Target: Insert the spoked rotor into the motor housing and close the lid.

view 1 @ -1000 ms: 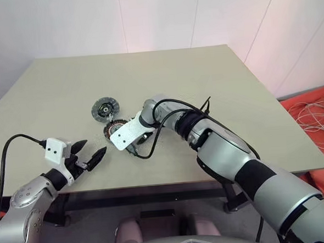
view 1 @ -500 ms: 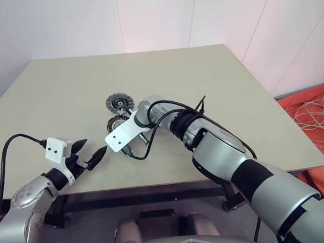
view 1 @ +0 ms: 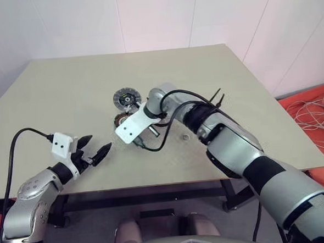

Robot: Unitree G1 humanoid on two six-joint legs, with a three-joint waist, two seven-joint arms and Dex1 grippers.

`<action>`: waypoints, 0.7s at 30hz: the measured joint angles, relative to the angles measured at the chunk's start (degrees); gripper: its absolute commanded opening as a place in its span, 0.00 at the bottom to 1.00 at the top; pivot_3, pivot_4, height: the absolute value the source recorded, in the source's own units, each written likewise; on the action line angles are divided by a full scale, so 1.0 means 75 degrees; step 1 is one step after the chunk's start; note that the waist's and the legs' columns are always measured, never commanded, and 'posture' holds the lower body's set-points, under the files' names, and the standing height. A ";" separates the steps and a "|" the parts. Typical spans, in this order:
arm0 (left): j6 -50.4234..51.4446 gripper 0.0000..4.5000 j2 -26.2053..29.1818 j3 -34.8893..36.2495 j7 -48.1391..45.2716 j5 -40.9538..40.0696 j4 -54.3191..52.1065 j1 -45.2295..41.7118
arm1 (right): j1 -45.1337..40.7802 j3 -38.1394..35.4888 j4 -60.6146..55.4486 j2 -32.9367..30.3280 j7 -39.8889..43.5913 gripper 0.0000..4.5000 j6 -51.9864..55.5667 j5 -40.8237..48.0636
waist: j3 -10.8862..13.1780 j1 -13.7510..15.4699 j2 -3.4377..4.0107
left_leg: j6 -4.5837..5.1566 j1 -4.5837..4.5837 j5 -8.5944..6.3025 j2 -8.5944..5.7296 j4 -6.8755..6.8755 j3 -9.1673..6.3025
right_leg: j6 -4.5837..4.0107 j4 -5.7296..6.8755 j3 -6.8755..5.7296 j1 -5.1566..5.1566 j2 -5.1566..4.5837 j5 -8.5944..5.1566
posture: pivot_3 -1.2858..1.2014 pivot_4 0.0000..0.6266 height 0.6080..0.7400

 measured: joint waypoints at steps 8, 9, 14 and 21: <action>-0.0066 1.00 0.0073 -0.0126 -0.0191 0.0087 0.0292 -0.0309 | 0.1136 -0.0004 -0.2565 -0.0940 0.1297 0.01 0.1019 0.0283 | -0.0002 -0.0001 -0.0009 | 0.0000 0.0001 0.0001 -0.0004 0.0001 0.0001 | 0.0000 0.0003 0.0000 -0.0002 0.0005 0.0000 | 0.52 0.00 1.00; -0.0070 1.00 0.0099 -0.0139 -0.0202 0.0097 0.0312 -0.0313 | 0.1253 -0.0004 -0.2844 -0.1033 0.1432 0.01 0.1154 0.0334 | -0.0003 0.0002 -0.0010 | 0.0000 0.0002 0.0001 -0.0004 0.0001 0.0001 | 0.0000 0.0003 0.0000 -0.0001 0.0005 0.0000 | 0.52 0.00 1.00; -0.0099 1.00 0.0129 -0.0144 -0.0263 0.0124 0.0467 -0.0329 | 0.1563 -0.0002 -0.3791 -0.1208 0.1887 0.01 0.1861 0.0519 | -0.0002 -0.0002 -0.0011 | -0.0001 0.0004 0.0002 -0.0005 0.0002 0.0001 | 0.0000 0.0006 0.0000 -0.0001 0.0005 0.0000 | 0.52 0.00 1.00; -0.0135 1.00 0.0130 -0.0146 -0.0289 0.0172 0.0503 -0.0369 | 0.1632 0.0071 -0.4329 -0.1166 0.1966 0.01 0.2354 0.0729 | -0.0004 0.0003 -0.0015 | -0.0001 0.0004 0.0001 -0.0005 0.0002 0.0001 | 0.0000 0.0003 0.0000 0.0001 0.0003 0.0000 | 0.52 0.00 1.00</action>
